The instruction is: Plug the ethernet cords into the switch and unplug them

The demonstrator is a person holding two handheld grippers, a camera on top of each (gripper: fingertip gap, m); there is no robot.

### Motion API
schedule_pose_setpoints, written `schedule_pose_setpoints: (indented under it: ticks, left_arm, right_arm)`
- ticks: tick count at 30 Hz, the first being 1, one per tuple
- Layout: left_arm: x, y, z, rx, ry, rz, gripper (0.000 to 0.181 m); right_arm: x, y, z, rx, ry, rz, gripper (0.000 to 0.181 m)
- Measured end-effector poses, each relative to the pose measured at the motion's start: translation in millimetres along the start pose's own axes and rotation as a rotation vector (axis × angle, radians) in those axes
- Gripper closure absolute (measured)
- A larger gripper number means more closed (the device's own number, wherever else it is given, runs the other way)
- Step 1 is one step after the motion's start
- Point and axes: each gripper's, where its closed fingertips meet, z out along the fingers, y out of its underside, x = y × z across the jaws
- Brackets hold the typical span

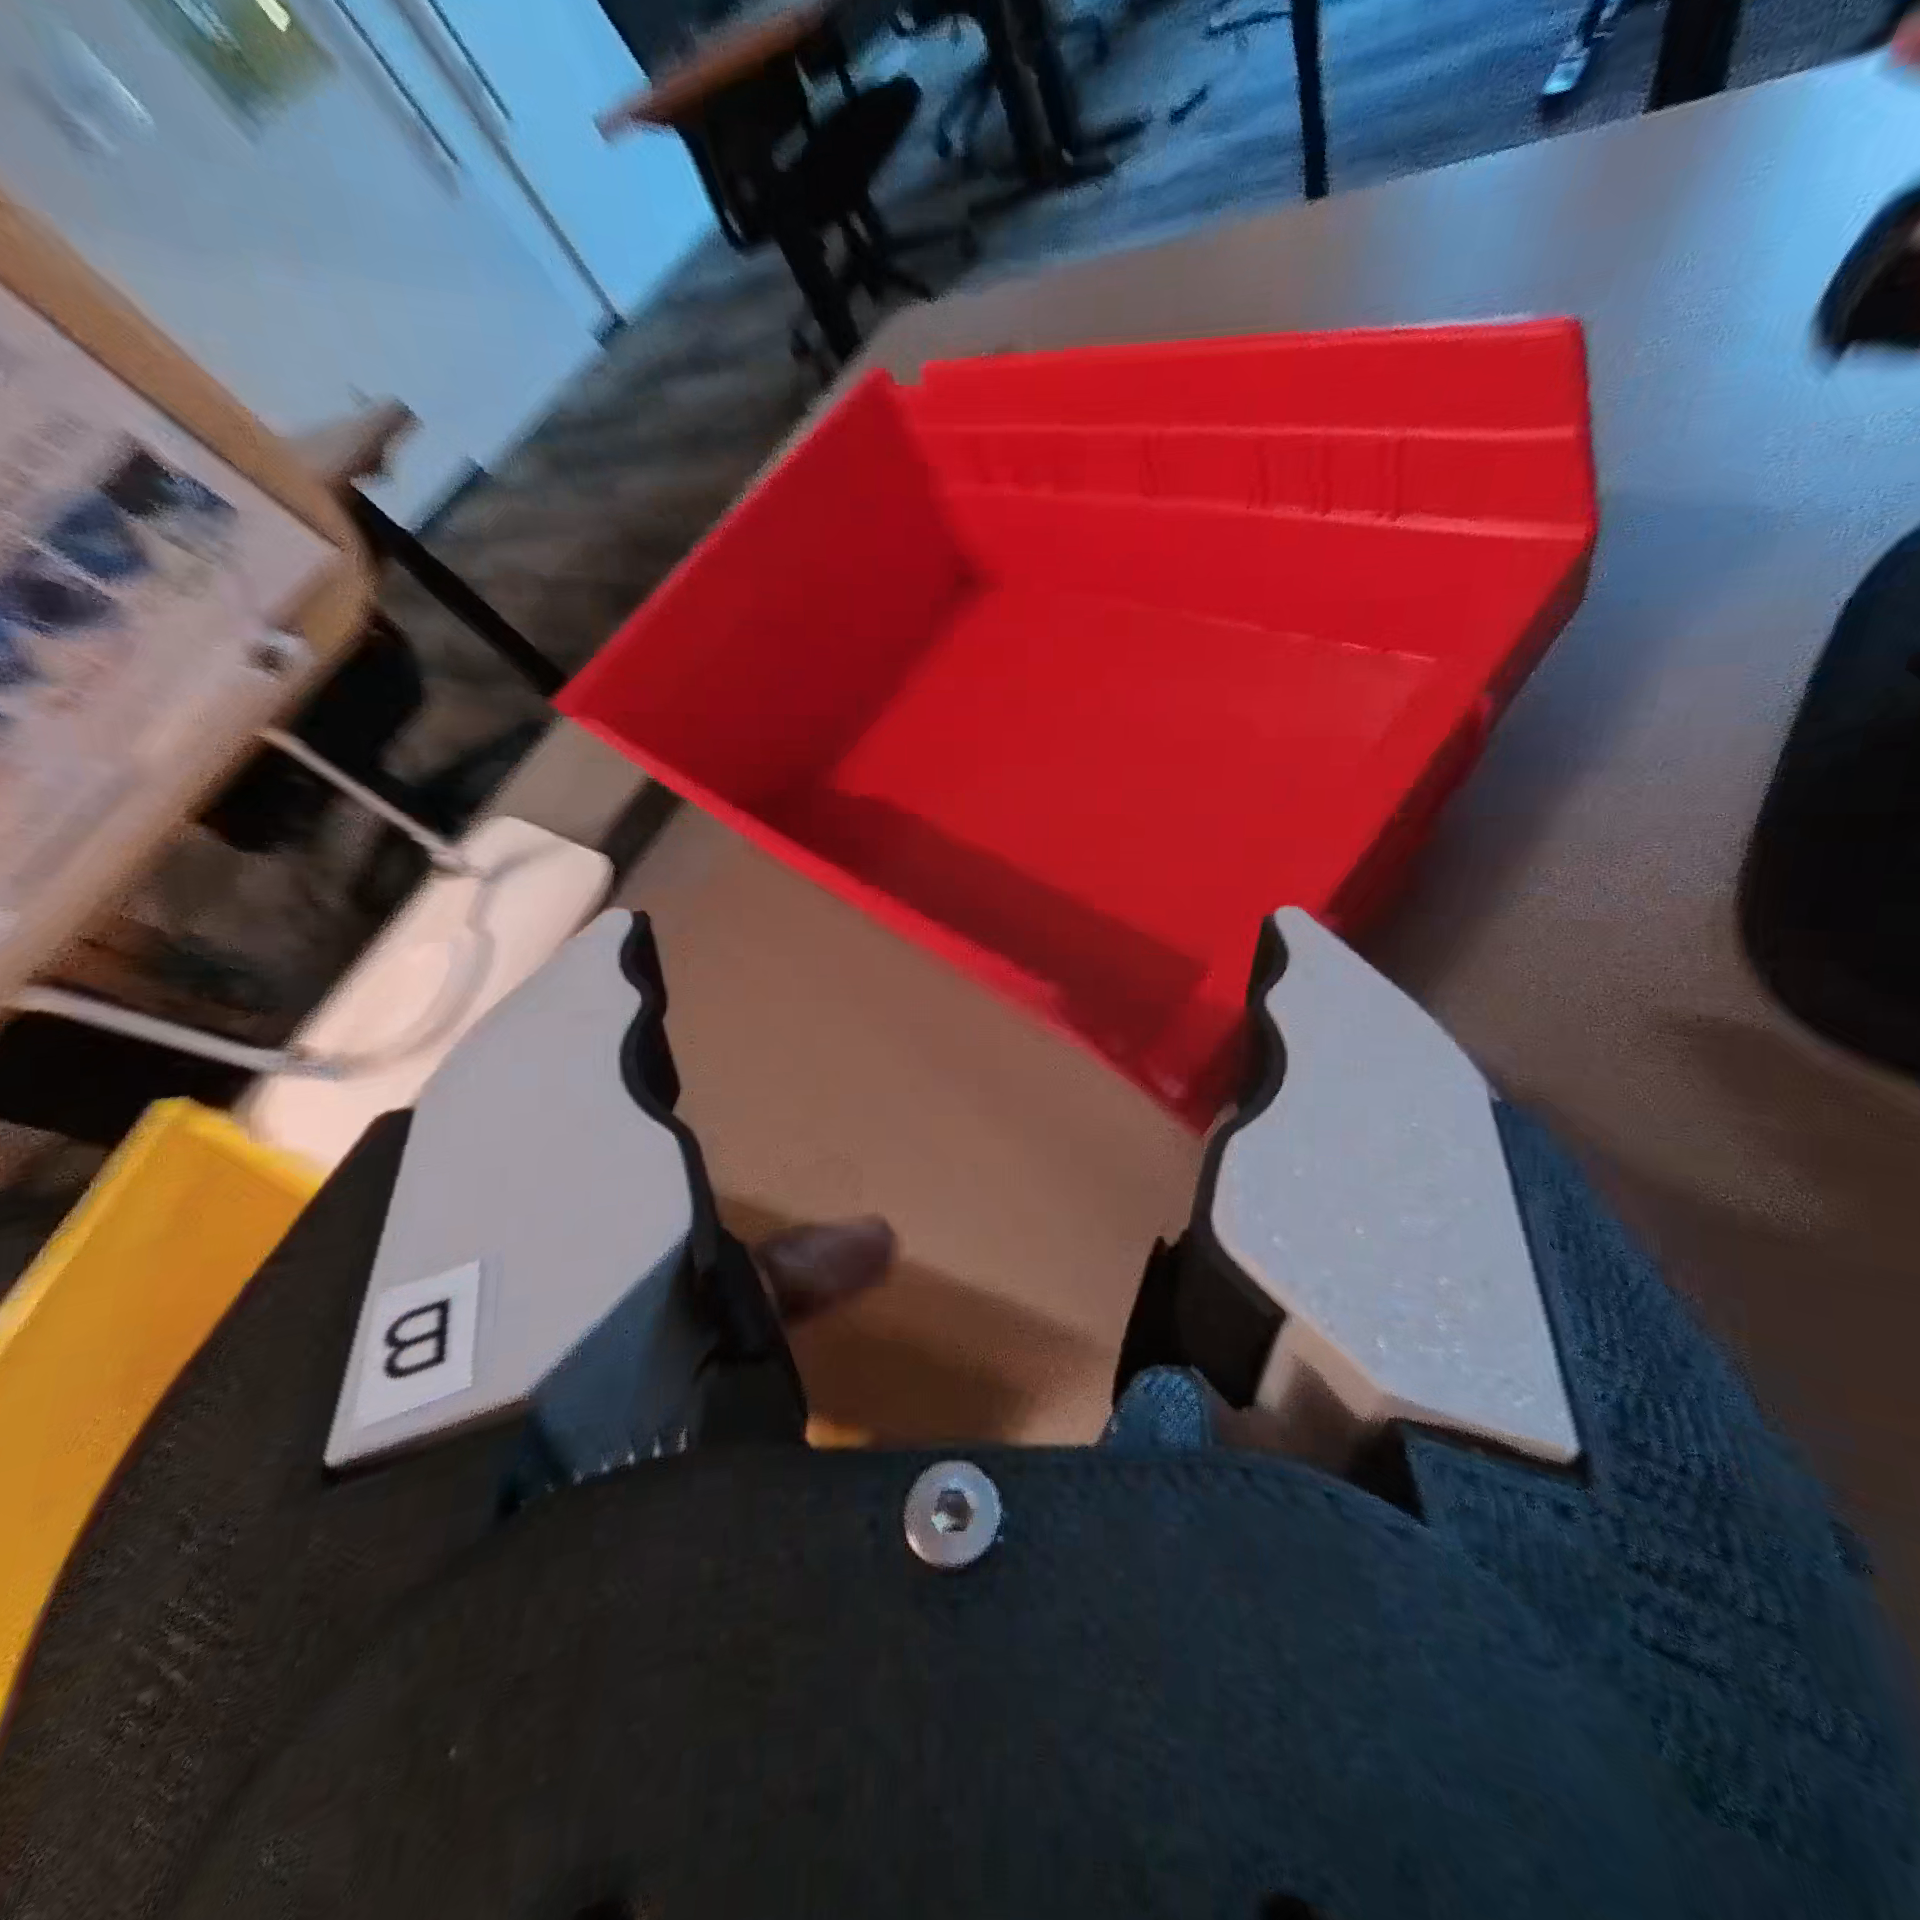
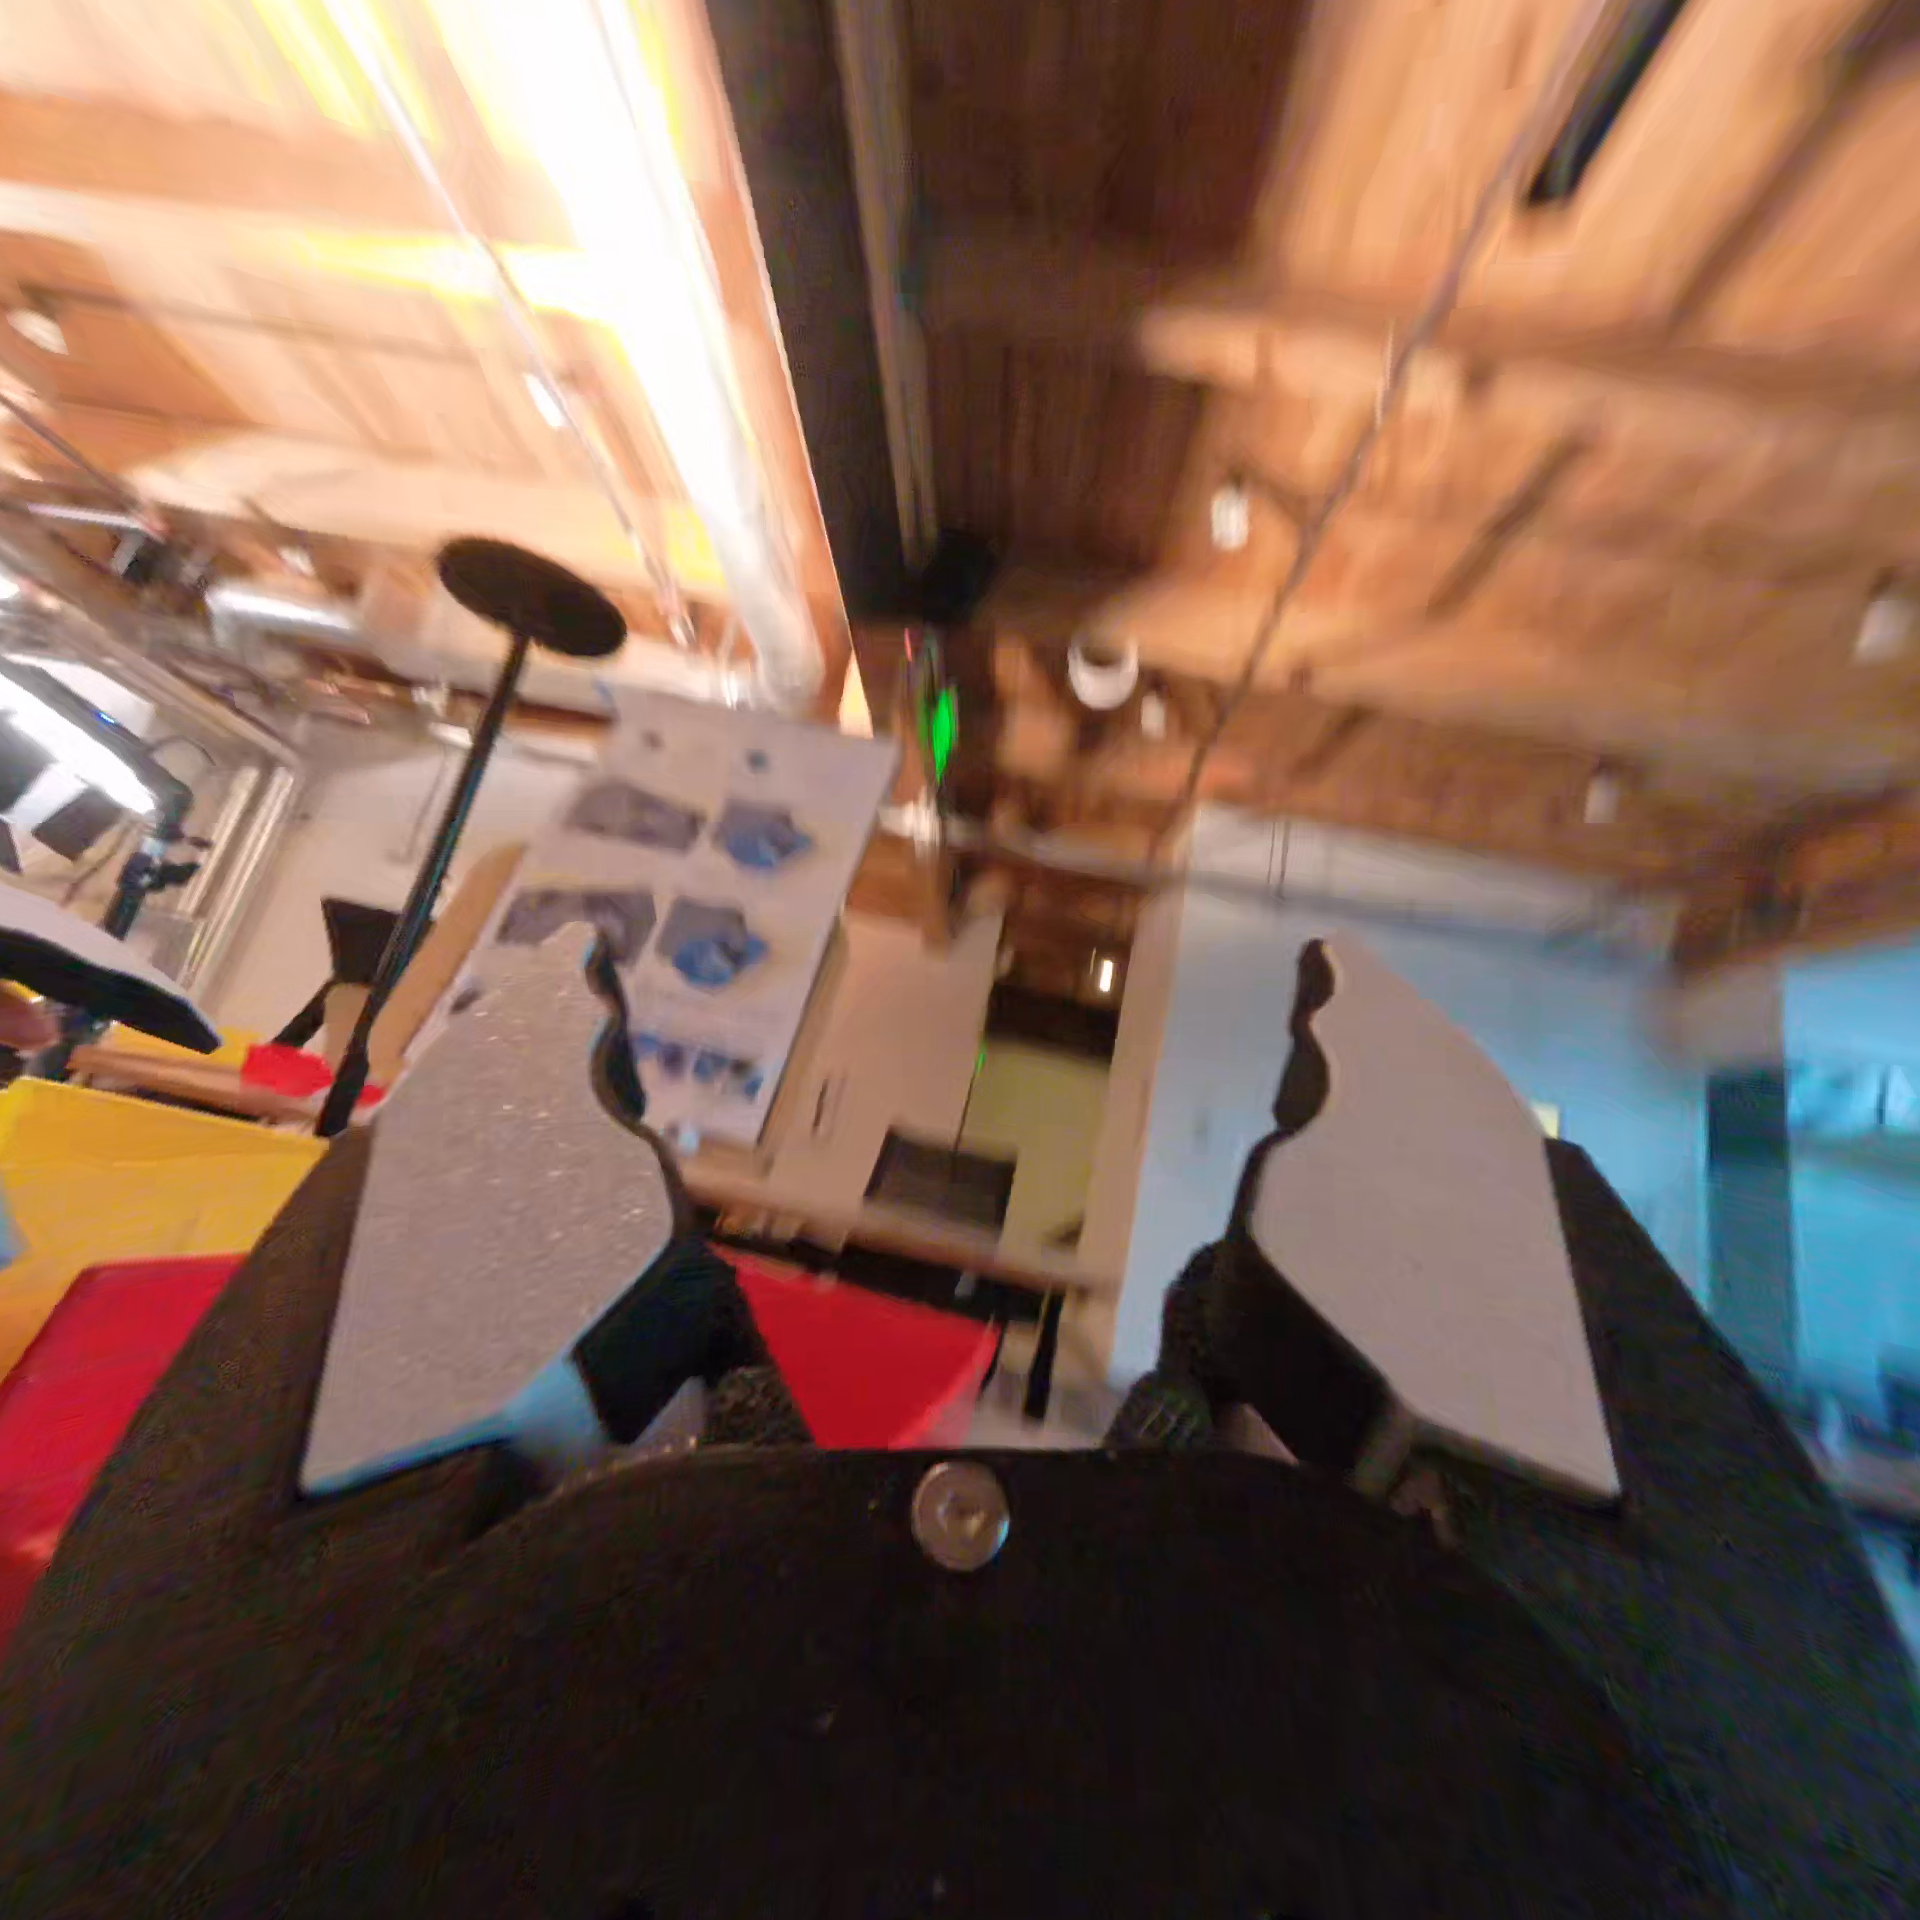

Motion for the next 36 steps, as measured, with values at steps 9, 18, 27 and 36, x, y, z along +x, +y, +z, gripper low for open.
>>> schedule_pose_setpoints:
  ticks: [9,18,27,36]
  left_arm:
    - [-58.6,146.2,-60.7,-0.322,-0.314,0.430,0.100]
    - [-81.8,208.2,-77.5,-0.683,-0.313,0.365,0.138]
    - [-78.0,227.4,-122.7,-0.789,-0.317,0.298,0.138]
    - [-59.5,245.7,-182.6,-0.818,-0.257,0.290,0.139]
  right_arm:
    - [-128.7,59.2,-24.4,-0.321,-0.656,-0.078,0.073]
    - [-119.9,166.1,-76.3,-1.006,-0.752,-0.623,0.140]
    - [-47.2,181.3,-81.0,-1.196,-0.530,-0.956,0.145]
    - [-14.4,159.1,-114.0,-1.402,-0.653,-0.968,0.143]
